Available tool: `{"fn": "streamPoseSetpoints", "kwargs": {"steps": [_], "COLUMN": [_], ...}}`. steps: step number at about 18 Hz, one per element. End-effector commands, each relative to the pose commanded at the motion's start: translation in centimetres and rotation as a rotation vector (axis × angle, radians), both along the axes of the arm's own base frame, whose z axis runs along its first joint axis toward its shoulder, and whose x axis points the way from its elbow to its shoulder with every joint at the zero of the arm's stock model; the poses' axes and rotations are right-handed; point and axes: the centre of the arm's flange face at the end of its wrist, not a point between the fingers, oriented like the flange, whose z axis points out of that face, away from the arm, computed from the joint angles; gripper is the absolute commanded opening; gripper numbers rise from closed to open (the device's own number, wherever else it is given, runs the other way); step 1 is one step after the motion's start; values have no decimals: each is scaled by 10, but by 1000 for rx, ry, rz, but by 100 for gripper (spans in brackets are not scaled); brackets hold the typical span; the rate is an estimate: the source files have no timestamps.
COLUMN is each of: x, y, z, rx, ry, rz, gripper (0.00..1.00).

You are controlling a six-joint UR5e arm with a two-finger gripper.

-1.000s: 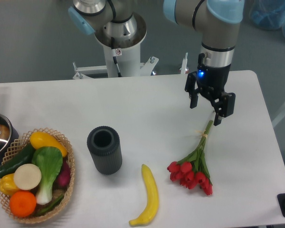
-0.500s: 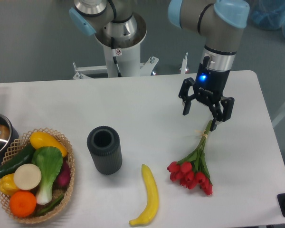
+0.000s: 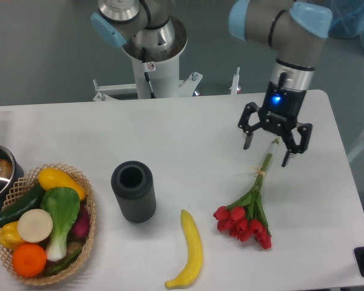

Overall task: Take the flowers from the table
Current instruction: 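Move the open gripper over the tulip stems and lower toward them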

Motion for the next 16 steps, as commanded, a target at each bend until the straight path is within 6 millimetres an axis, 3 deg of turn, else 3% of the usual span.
{"fn": "streamPoseSetpoints", "kwargs": {"steps": [4, 10, 16], "x": [-23, -25, -33], "y": [10, 12, -8], "z": [-23, -26, -32], "rx": [-2, -14, -181], "ry": [-27, -26, -48], "rz": [-6, -6, 163], "gripper": [100, 100, 100]}}
